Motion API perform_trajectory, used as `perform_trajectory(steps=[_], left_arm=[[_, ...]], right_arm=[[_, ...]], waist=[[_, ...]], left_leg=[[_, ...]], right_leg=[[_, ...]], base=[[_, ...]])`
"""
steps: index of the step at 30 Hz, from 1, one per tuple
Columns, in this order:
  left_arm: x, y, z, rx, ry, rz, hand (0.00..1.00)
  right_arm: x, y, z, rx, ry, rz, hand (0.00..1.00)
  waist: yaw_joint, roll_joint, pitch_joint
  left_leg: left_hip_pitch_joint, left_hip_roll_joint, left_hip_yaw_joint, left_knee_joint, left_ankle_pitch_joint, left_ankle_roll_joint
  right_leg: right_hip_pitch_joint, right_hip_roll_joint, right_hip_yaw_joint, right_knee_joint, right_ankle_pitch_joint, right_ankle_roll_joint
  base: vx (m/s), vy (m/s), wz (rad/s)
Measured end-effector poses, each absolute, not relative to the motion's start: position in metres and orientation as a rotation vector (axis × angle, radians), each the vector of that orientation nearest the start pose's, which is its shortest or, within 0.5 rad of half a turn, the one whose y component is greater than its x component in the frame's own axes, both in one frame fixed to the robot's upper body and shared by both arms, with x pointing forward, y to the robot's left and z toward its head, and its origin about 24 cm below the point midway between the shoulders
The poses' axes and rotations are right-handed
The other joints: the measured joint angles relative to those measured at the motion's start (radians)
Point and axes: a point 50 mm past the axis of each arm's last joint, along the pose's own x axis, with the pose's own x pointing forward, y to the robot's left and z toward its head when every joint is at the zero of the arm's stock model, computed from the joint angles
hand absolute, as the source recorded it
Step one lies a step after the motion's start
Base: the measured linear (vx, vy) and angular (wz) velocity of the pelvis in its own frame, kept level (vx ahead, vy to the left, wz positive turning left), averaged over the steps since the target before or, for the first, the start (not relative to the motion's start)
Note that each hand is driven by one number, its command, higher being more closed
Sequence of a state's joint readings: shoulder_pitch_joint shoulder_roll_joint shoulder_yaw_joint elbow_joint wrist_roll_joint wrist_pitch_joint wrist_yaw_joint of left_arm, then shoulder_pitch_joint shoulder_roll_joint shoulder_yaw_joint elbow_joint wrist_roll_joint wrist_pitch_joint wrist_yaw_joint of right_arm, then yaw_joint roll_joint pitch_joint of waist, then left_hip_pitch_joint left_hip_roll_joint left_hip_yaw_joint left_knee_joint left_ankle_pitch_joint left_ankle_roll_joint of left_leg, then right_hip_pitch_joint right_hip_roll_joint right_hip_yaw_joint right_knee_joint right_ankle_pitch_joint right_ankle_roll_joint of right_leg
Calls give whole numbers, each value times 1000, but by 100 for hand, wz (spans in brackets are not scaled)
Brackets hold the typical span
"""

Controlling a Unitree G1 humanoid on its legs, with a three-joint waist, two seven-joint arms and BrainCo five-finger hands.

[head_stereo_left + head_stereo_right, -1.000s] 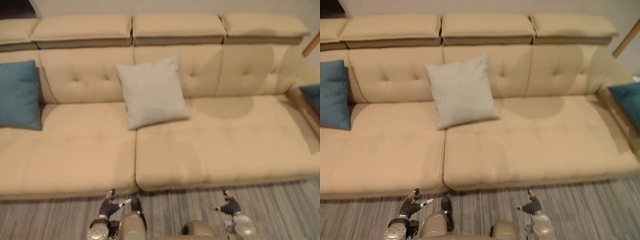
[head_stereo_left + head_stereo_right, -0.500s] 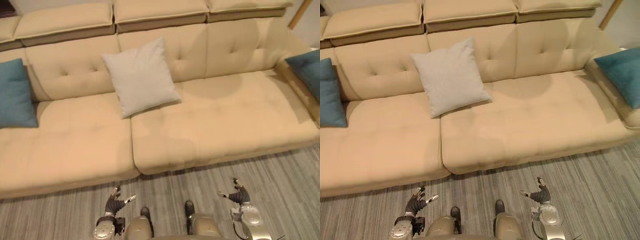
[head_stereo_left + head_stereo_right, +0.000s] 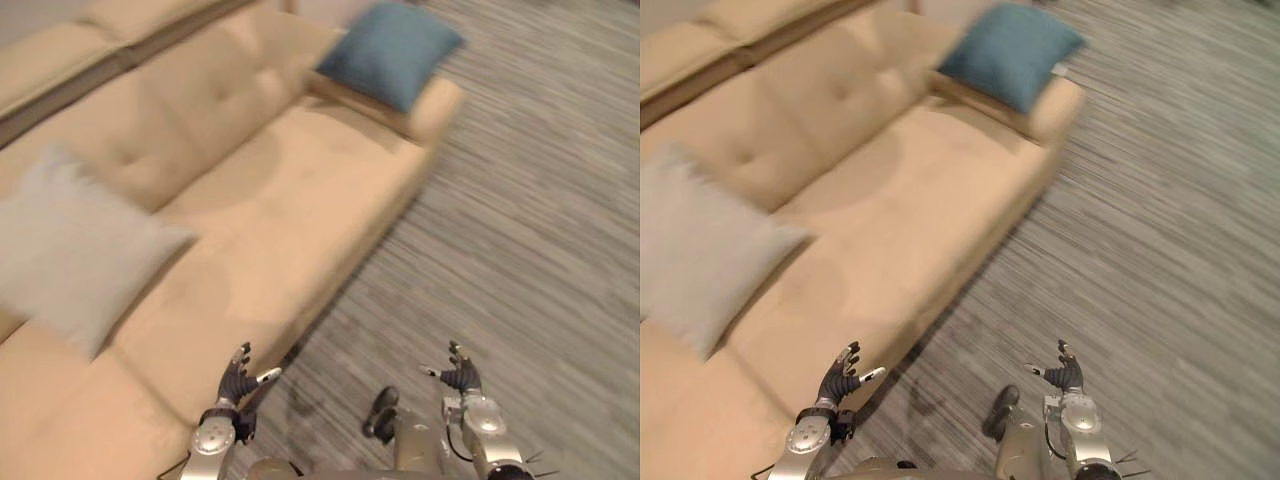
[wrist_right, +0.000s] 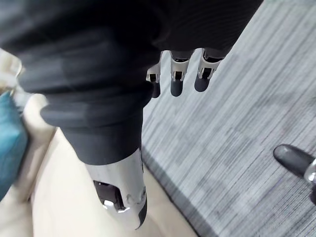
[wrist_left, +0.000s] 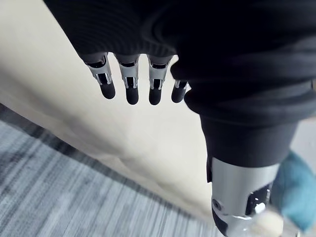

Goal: Pick up cushions and gather them together orderly.

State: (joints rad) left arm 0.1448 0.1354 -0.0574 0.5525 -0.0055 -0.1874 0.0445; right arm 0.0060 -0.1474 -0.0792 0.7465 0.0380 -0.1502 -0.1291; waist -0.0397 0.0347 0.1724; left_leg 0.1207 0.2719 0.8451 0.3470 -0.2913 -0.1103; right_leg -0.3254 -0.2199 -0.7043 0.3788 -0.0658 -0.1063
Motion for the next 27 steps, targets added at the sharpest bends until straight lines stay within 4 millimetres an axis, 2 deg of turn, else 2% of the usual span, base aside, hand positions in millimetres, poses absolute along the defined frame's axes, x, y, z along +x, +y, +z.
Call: perform_trajectory(steps=[2, 3, 4, 5, 6, 7, 8, 9, 10, 12, 13, 14, 15, 16, 17, 18, 19, 20, 21, 22, 23, 24, 26, 27], left_arm=[[187, 178, -84, 145, 479, 5, 0], [193, 174, -81, 140, 460, -4, 0], [195, 171, -80, 133, 453, -10, 0], [198, 167, -78, 132, 446, -22, 0], [199, 162, -79, 133, 444, -42, 0], [199, 159, -79, 129, 443, -46, 0], [197, 157, -79, 119, 447, -42, 0], [195, 155, -81, 117, 452, -42, 0], [193, 154, -81, 119, 454, -43, 0], [188, 151, -83, 117, 461, -47, 0], [186, 151, -83, 115, 464, -46, 0], [183, 151, -83, 112, 462, -39, 0], [180, 151, -84, 104, 468, -29, 0], [180, 152, -84, 104, 472, -23, 0], [180, 154, -84, 107, 470, -10, 0], [178, 156, -84, 111, 474, -4, 0], [179, 159, -84, 115, 472, 5, 0], [180, 156, -84, 110, 470, 1, 0], [180, 155, -84, 108, 470, -3, 0], [177, 153, -85, 111, 480, -16, 0], [176, 153, -86, 120, 484, -26, 0], [176, 153, -86, 121, 485, -25, 0], [179, 155, -84, 128, 476, -20, 0], [184, 157, -81, 134, 462, -19, 0]], right_arm=[[189, -223, -96, -134, 589, -264, 0], [186, -224, -98, -145, 598, -264, 0], [184, -225, -99, -150, 604, -263, 0], [183, -224, -99, -159, 609, -255, 0], [184, -220, -100, -170, 607, -235, 0], [185, -219, -99, -179, 605, -225, 0], [186, -217, -99, -187, 604, -216, 0], [185, -217, -100, -190, 608, -214, 0], [183, -217, -101, -192, 611, -213, 0], [184, -217, -100, -211, 608, -211, 0], [184, -218, -100, -215, 607, -214, 0], [187, -219, -98, -225, 600, -208, 0], [189, -220, -98, -229, 599, -208, 0], [190, -218, -99, -225, 604, -207, 0], [191, -211, -101, -214, 611, -189, 0], [192, -209, -101, -211, 610, -187, 0], [190, -208, -104, -208, 624, -187, 0], [187, -210, -106, -206, 642, -198, 0], [185, -211, -107, -203, 649, -206, 0], [180, -212, -111, -200, 674, -214, 0], [175, -211, -115, -202, 700, -215, 0], [173, -211, -116, -204, 706, -214, 0], [177, -209, -115, -205, 698, -207, 0], [182, -210, -112, -205, 684, -210, 0]], waist=[[-4, 17, 5], [-11, 31, 7], [-10, 38, 7], [-4, 54, 13], [0, 59, 17], [1, 56, 21], [10, 39, 33], [24, 29, 38], [31, 20, 44], [53, 33, 49], [60, 34, 50], [82, 47, 52], [96, 72, 46], [113, 75, 43], [116, 49, 29], [112, 34, 24], [110, -9, 10], [111, -27, 11], [109, -29, 12], [107, -27, 14], [101, -20, 13], [98, -17, 11], [80, -6, -2], [76, 1, 0]], left_leg=[[38, 23, 7, 54, 0, -6], [40, 74, -3, 166, 12, -23], [34, 108, -24, 246, 31, -17], [-19, 169, -147, 449, 117, 101], [-96, 150, -296, 584, 101, 90], [-144, 120, -379, 643, 71, 70], [-222, 39, -503, 687, 28, 58], [-272, -10, -566, 668, 11, 64], [-305, -28, -587, 647, 9, 67], [-438, -106, -703, 503, 11, 64], [-454, -129, -727, 433, 15, 59], [-479, -164, -767, 253, 42, 17], [-474, -167, -780, 72, 97, -25], [-463, -163, -781, 70, 169, 15], [-458, -199, -759, 95, 151, 91], [-459, -210, -756, 102, 137, 112], [-446, -251, -730, 102, 100, 138], [-410, -283, -711, 101, 62, 164], [-383, -296, -706, 101, 42, 172], [-312, -320, -706, 89, 11, 186], [-234, -332, -713, 75, -18, 210], [-205, -334, -717, 65, -25, 214], [-118, -345, -751, -2, -40, 222], [-78, -343, -783, -43, -40, 221]], right_leg=[[-35, 52, 102, 45, -50, 4], [-32, 94, 146, 55, -73, 4], [-26, 119, 174, 55, -79, 0], [10, 174, 245, 28, -96, -21], [40, 209, 303, 4, -97, -22], [59, 219, 338, -6, -98, -24], [109, 224, 412, -23, -107, -12], [154, 223, 464, -38, -113, -2], [173, 223, 489, -44, -119, 7], [229, 215, 567, -68, -141, 40], [233, 210, 588, -70, -147, 50], [245, 209, 630, -74, -162, 75], [259, 226, 658, -81, -176, 98], [263, 231, 681, -71, -188, 111], [276, 208, 712, -67, -215, 140], [276, 190, 713, -58, -230, 157], [256, 139, 724, 13, -257, 195], [217, 105, 734, 156, -262, 221], [195, 89, 734, 243, -247, 250], [145, 56, 729, 430, -192, 325], [108, 17, 671, 589, -188, 290], [96, 2, 631, 620, -199, 259], [29, -40, 487, 588, -247, 178], [-21, -27, 449, 502, -258, 168]], base=[[302, -137, -178], [347, -143, -166], [434, -133, -170], [408, -71, -183], [338, -34, -182], [301, 65, -170], [312, 104, -157], [377, 133, -147], [330, 146, -118], [315, 208, -96], [290, 266, -97], [317, 303, -96], [357, 324, -100], [434, 340, -85], [381, 273, -50], [485, 308, -22], [492, 276, -2], [486, 264, -5], [490, 263, -9], [617, 288, 6], [637, 265, 9], [553, 184, 10], [569, 88, 21], [583, 52, 33]])
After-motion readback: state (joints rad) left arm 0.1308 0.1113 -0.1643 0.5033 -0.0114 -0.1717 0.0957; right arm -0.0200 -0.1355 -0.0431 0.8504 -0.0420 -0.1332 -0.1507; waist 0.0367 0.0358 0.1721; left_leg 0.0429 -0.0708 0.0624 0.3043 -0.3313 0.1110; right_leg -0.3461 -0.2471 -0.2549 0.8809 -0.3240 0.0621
